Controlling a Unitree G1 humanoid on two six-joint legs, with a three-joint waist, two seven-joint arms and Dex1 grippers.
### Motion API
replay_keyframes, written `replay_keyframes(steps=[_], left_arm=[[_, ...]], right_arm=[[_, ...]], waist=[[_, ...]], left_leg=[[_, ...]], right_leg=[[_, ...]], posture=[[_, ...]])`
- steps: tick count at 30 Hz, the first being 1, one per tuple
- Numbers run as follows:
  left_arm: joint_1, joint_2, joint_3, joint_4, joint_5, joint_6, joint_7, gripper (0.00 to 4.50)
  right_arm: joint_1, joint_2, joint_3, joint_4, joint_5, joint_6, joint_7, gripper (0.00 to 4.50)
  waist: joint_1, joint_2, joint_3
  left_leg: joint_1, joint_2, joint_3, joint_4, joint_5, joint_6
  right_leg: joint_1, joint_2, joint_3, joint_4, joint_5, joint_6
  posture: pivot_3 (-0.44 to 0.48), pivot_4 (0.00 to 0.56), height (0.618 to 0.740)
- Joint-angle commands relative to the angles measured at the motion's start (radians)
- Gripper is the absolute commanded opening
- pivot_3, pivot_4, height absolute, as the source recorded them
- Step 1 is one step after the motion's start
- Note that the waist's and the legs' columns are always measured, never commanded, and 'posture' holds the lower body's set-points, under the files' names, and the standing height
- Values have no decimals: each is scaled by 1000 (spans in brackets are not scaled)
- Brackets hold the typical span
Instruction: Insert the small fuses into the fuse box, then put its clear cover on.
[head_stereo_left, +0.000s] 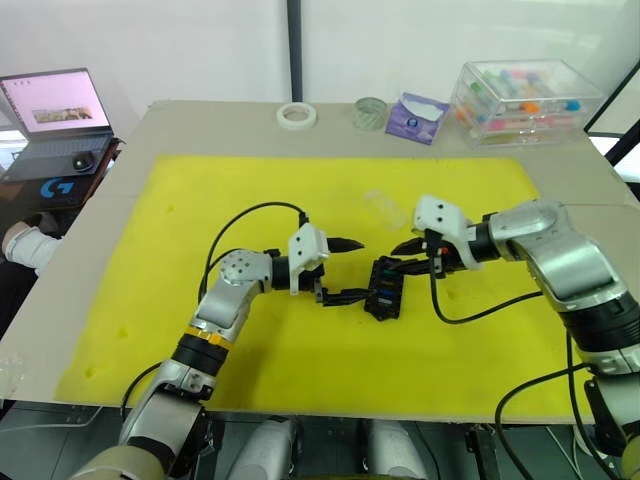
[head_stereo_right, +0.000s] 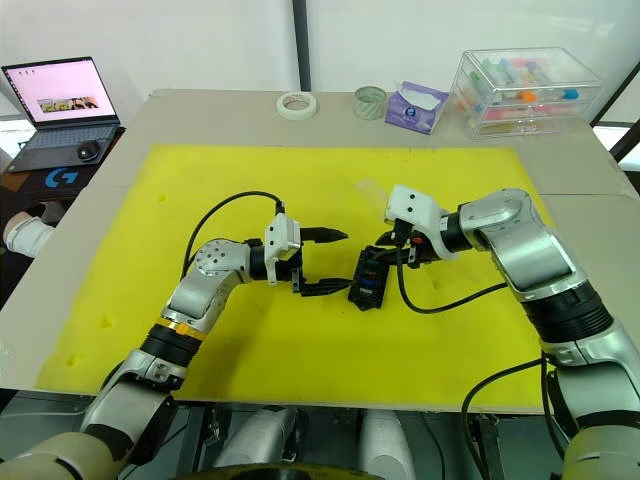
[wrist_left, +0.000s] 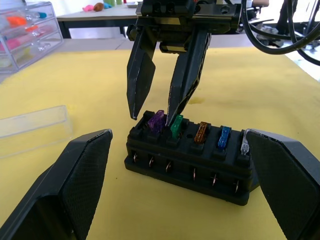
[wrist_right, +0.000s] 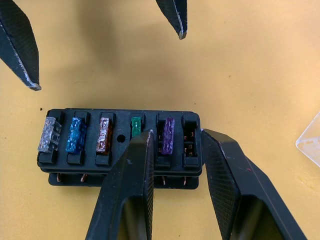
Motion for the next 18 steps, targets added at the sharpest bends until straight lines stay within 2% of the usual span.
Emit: replay_keyframes(steps=[1,18], left_arm=[[-17,1,6,-9,0,-19,-4,4500],[-19,1,7,-8,3,-17,-4,4500]], right_arm=[[-24,-22,-49,-8,21,-13,12,1557],[-10,-31,-65,-10,43,-5,11,1557]], waist=[[1,0,0],[0,0,0]], left_leg=[[0,0,0,0,0,0],[0,0,0,0,0,0]], right_leg=[[0,0,0,0,0,0],[0,0,0,0,0,0]], posture=[[0,150,740],[0,150,740]])
